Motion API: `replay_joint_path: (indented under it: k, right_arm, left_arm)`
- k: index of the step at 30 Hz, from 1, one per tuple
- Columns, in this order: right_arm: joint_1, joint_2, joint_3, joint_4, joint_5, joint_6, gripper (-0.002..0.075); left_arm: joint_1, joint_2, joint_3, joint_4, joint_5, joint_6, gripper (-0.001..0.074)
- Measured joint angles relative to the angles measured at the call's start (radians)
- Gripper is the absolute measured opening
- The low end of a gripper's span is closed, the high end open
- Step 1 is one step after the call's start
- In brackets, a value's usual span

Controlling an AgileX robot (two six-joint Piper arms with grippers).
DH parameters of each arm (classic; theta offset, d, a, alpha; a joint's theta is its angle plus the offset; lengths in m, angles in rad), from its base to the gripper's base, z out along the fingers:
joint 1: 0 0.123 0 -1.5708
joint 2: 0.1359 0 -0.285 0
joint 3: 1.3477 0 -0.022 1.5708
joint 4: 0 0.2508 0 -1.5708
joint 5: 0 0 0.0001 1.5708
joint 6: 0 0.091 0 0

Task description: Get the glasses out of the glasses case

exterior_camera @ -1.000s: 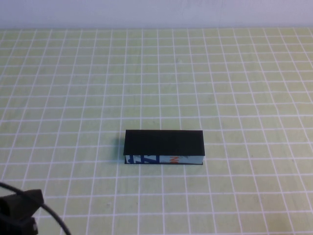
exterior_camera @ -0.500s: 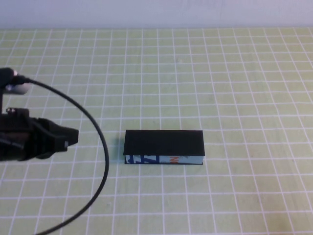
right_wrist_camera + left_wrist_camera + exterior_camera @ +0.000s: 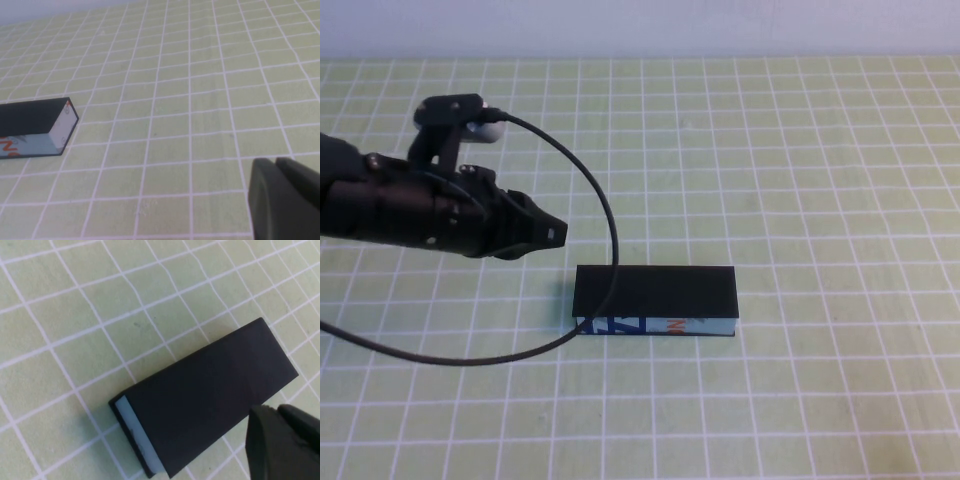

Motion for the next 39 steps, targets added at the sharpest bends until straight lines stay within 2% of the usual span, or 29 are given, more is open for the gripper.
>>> replay_joint_path:
  k: [8,30,33,39]
  right_arm:
    - [0.000,0.000,0.000,0.000,0.000,0.000,-0.0018]
    - [0.000,0.000,0.000,0.012,-0.005,0.000,-0.0018]
    - [0.000,0.000,0.000,0.106,-0.042,0.000,-0.0018]
    - [0.000,0.000,0.000,0.441,-0.215,0.000,-0.0018]
  left_arm:
    - [-0.017,0.137,-0.061,-0.040,-0.022,0.043,-0.0004]
    - [-0.017,0.141,-0.065,-0.050,-0.053,0.095,-0.0004]
    - [-0.017,0.141,-0.065,-0.050,-0.053,0.099,-0.0004]
    - [-0.017,0.156,-0.065,-0.050,-0.053,0.102,-0.0004]
